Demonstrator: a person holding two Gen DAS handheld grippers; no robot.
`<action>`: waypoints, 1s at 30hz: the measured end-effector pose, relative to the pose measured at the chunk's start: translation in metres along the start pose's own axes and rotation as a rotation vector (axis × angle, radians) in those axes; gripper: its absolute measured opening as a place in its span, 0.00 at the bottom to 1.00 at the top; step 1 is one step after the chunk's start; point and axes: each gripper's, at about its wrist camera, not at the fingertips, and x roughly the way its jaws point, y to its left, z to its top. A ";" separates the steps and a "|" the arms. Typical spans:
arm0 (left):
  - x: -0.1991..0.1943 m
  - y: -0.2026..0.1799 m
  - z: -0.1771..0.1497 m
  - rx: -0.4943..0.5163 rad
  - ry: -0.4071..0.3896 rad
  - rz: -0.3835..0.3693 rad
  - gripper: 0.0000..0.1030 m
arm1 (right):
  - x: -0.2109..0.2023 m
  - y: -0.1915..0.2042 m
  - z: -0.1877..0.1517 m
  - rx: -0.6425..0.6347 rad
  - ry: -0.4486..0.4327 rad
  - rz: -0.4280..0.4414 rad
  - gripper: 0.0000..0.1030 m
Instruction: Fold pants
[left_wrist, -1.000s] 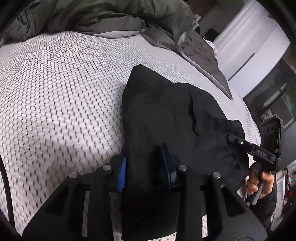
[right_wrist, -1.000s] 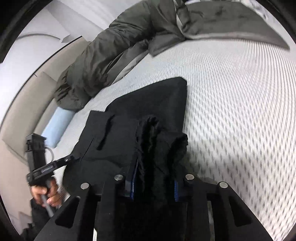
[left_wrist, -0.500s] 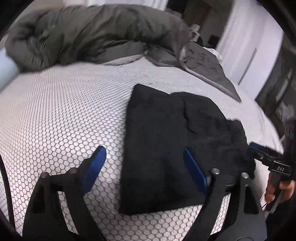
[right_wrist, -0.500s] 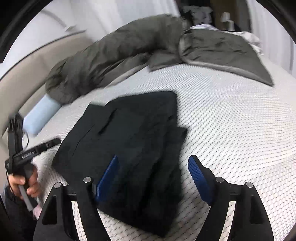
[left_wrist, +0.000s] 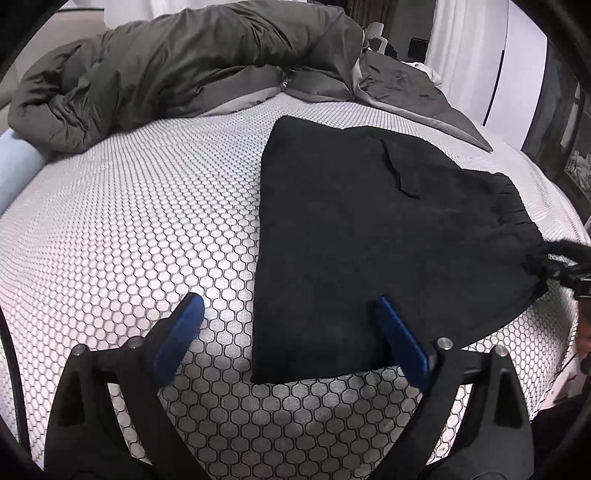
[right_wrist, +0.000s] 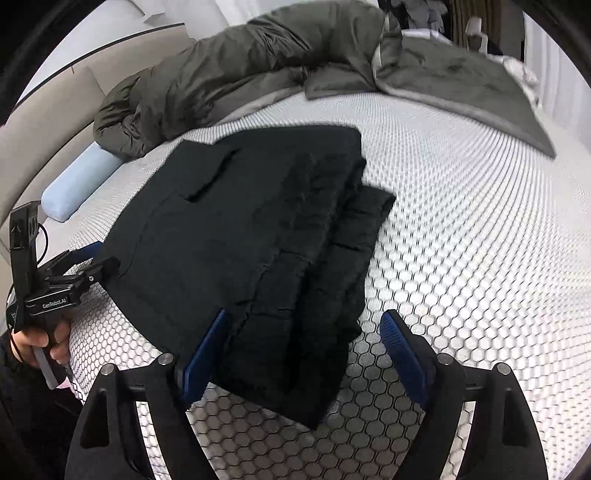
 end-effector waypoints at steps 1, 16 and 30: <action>0.000 -0.001 0.000 0.005 -0.004 0.005 0.91 | -0.008 0.006 -0.001 -0.015 -0.020 -0.007 0.82; -0.023 -0.042 -0.009 0.124 -0.021 -0.168 0.90 | 0.014 0.055 -0.003 -0.192 -0.052 -0.021 0.25; -0.055 -0.049 -0.003 0.140 -0.115 -0.109 0.91 | -0.028 0.039 -0.002 -0.125 -0.189 -0.026 0.68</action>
